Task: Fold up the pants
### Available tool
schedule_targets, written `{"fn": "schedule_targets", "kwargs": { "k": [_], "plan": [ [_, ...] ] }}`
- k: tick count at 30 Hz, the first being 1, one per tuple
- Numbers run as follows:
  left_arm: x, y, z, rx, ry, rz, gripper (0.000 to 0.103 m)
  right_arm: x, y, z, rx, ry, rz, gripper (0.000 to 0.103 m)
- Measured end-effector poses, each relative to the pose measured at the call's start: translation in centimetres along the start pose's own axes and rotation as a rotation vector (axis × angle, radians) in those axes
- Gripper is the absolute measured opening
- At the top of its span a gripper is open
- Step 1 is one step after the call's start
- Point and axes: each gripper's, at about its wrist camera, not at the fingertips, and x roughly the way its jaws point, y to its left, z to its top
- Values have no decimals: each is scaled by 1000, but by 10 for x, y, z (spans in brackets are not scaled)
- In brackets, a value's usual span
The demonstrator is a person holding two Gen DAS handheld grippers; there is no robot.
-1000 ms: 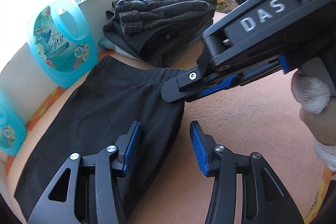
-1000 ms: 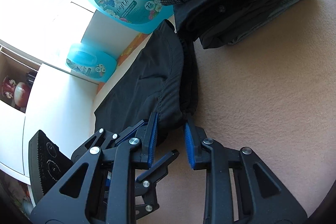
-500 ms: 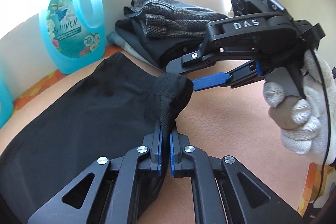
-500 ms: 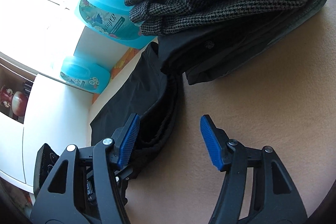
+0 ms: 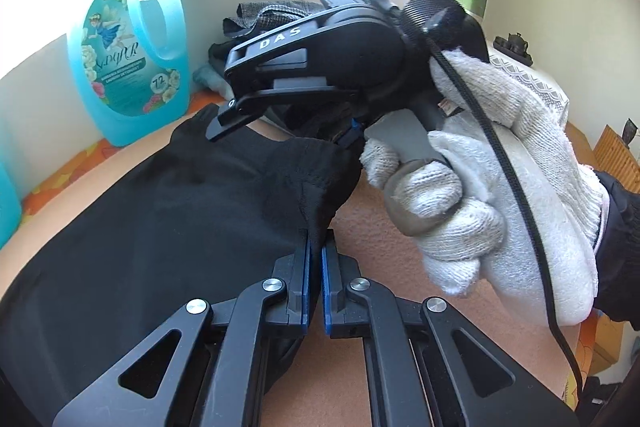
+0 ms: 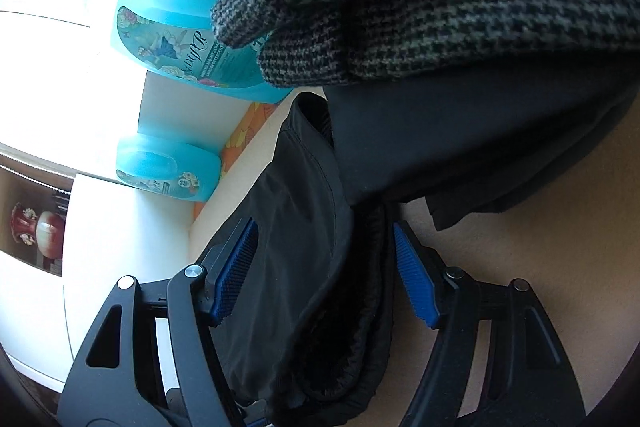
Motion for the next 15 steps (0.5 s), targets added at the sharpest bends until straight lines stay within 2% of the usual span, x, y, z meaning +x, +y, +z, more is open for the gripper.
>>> {"fn": "schedule_targets", "kwargs": {
  "k": [1,3,4,6,9,15],
  "plan": [
    [0,1,0,-11,-3,-9,3,4,2,1,-13,3,-17,68],
    [-1,3,0,-30,-9,-14,3,8,6,2,-36,5,-48,51],
    [0,5,1,-38,-14,-18,3,8,5,2,-38,9,-56,33],
    [-3,10,2,-52,-27,-27,3,7,8,1,-34,12,-44,18],
    [-13,11,1,-61,-49,-42,3,-8,28,-3,-80,-37,-43,16],
    [-50,16,-4,-87,-112,-36,3,-31,88,-21,-236,-100,-97,15]
  ]
}}
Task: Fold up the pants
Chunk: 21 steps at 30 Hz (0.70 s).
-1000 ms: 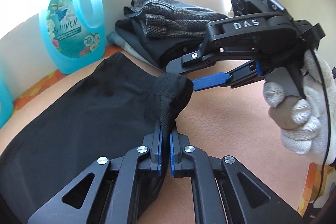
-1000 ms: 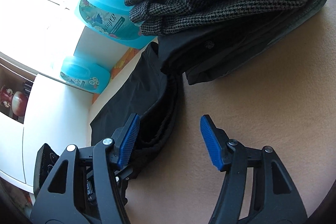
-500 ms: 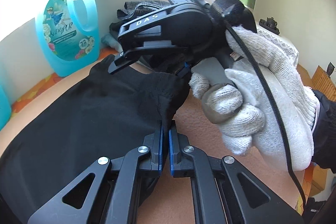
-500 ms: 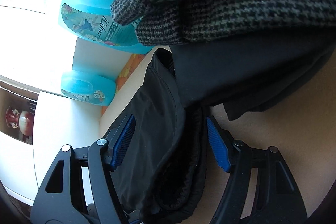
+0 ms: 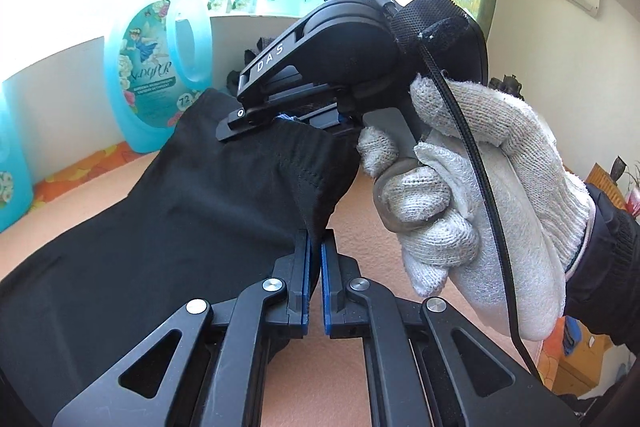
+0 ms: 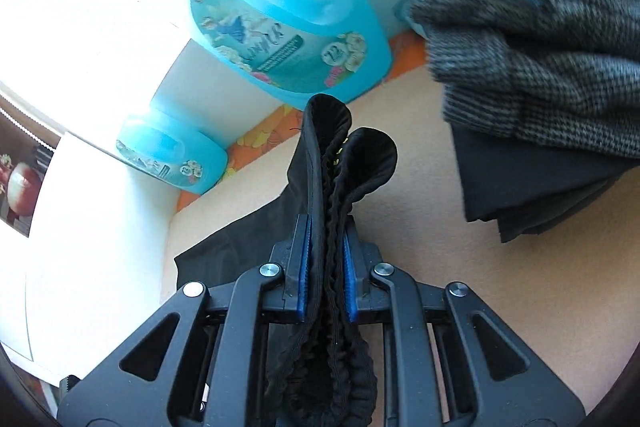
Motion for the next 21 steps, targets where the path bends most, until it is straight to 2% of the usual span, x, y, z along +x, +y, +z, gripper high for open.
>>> {"fn": "schedule_targets", "kwargs": {
  "k": [4,8,13,21],
  "plan": [
    [-33,15,-5,-47,-45,8,3,-8,43,-6,-77,-10,2,15],
    [-71,35,-14,-103,-92,29,2,-6,89,-27,-150,-1,8,14],
    [-109,65,-30,-173,-128,73,2,22,148,-48,-219,34,9,14],
    [-188,121,-77,-305,-149,240,2,90,226,-93,-332,93,-25,14]
  ]
}}
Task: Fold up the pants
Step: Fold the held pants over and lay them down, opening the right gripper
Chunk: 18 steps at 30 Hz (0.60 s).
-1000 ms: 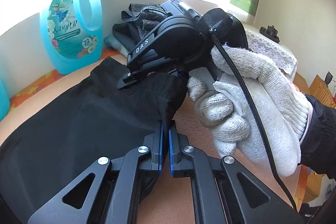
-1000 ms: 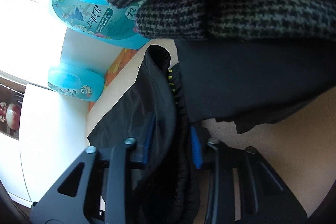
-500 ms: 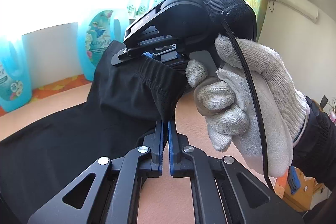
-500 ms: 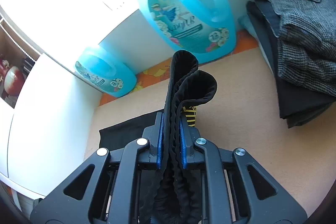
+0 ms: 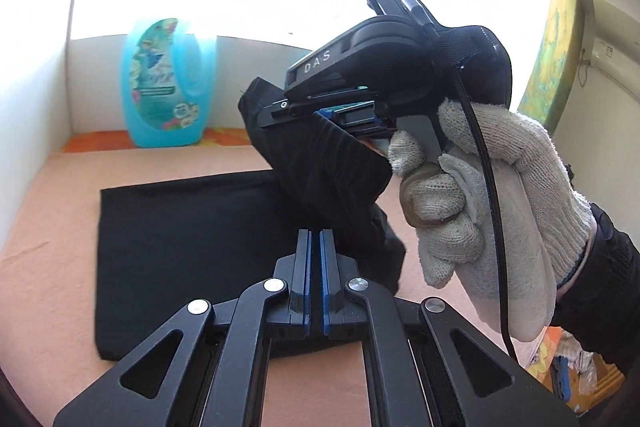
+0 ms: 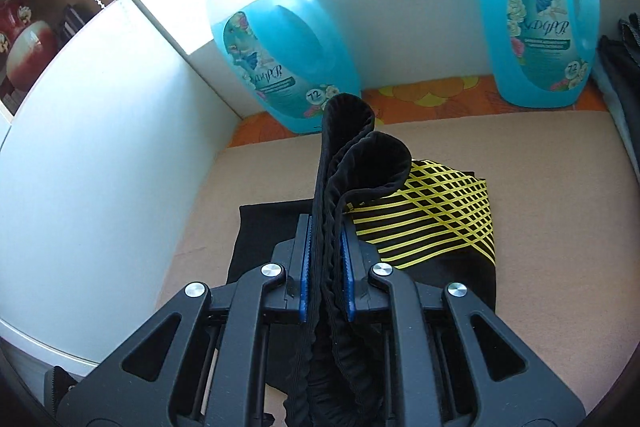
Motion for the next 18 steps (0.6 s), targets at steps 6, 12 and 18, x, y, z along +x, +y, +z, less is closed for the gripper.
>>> {"fn": "schedule_targets", "kwargs": {
  "k": [6,12,18],
  "plan": [
    [-43,57,-10,-95,-18,129,2,67,57,-16,-71,61,-28,14],
    [-64,89,-13,-144,-41,210,2,120,88,-31,-96,127,-12,14],
    [-67,101,-10,-168,-61,245,2,144,114,-40,-167,196,51,21]
  ]
}}
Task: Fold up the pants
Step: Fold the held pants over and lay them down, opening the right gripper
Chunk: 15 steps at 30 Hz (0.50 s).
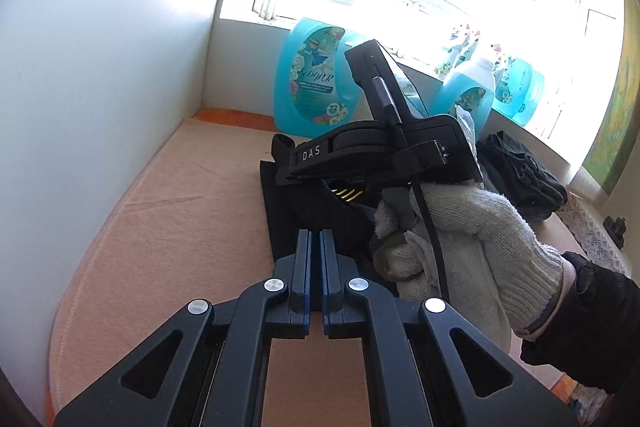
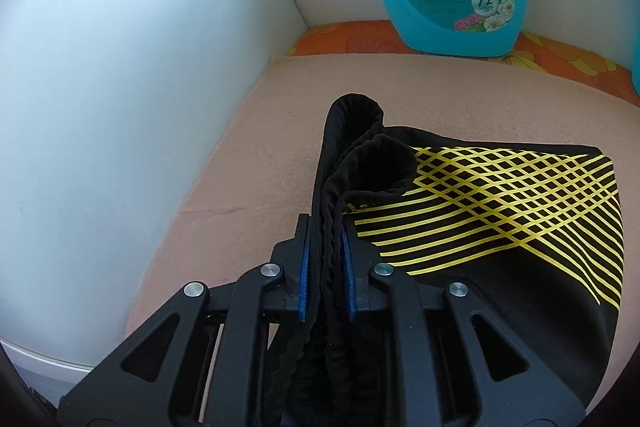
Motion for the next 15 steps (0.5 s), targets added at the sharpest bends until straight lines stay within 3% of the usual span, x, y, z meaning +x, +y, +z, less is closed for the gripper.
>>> {"fn": "schedule_targets", "kwargs": {
  "k": [4,6,10,15],
  "plan": [
    [-3,8,2,-20,-12,6,2,-23,2,-3,-24,-32,98,59],
    [-6,9,1,-22,-10,5,2,-44,-5,-3,-31,-56,153,59],
    [-1,4,5,-6,-2,-13,2,-89,-32,-9,-29,-109,180,59],
    [19,-7,13,18,49,-61,6,-116,-78,-19,-43,-129,4,59]
  ]
}}
